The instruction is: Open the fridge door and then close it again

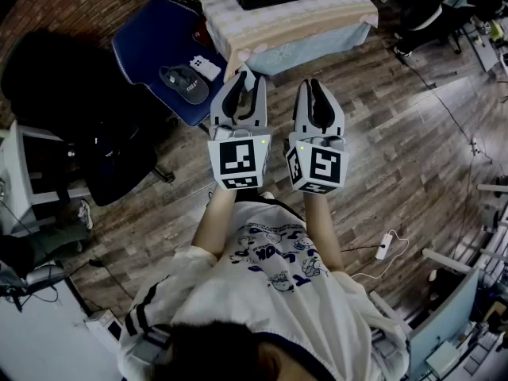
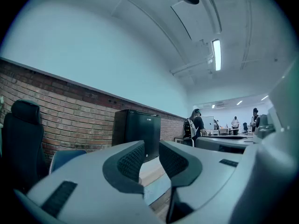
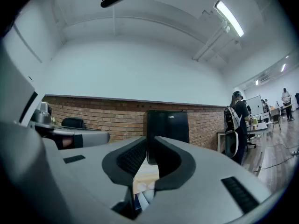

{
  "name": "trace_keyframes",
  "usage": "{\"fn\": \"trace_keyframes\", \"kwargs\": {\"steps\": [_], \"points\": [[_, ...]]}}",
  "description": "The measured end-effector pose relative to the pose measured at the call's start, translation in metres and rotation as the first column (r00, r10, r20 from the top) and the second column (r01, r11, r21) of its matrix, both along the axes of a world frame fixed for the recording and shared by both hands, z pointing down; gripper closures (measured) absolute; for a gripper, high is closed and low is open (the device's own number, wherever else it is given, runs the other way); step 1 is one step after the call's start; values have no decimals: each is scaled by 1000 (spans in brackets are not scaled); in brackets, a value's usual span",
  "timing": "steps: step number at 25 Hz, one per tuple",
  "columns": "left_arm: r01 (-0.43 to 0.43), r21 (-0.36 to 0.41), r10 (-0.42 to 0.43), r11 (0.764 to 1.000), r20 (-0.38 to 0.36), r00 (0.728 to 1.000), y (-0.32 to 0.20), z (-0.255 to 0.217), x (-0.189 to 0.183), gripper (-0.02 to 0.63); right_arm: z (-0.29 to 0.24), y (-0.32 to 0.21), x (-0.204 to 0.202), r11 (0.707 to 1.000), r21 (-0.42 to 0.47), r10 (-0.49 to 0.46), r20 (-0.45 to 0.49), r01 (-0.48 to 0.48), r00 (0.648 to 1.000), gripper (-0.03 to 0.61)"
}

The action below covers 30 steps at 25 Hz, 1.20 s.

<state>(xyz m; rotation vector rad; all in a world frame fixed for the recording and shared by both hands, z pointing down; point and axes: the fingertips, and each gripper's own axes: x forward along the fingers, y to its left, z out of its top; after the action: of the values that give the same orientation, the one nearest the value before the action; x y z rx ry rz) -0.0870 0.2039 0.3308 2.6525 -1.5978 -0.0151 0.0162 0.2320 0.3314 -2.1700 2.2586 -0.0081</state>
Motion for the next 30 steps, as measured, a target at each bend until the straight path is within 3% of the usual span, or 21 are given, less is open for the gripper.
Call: {"fn": "trace_keyframes", "kwargs": {"steps": [16, 30], "points": [[16, -23, -16, 1000, 8, 1000, -28, 8, 4, 505, 9, -30, 4, 999, -25, -28, 28, 29, 999, 517], [21, -36, -21, 999, -1, 1000, -113, 9, 9, 505, 9, -115, 10, 999, -36, -35, 19, 36, 999, 517]]}}
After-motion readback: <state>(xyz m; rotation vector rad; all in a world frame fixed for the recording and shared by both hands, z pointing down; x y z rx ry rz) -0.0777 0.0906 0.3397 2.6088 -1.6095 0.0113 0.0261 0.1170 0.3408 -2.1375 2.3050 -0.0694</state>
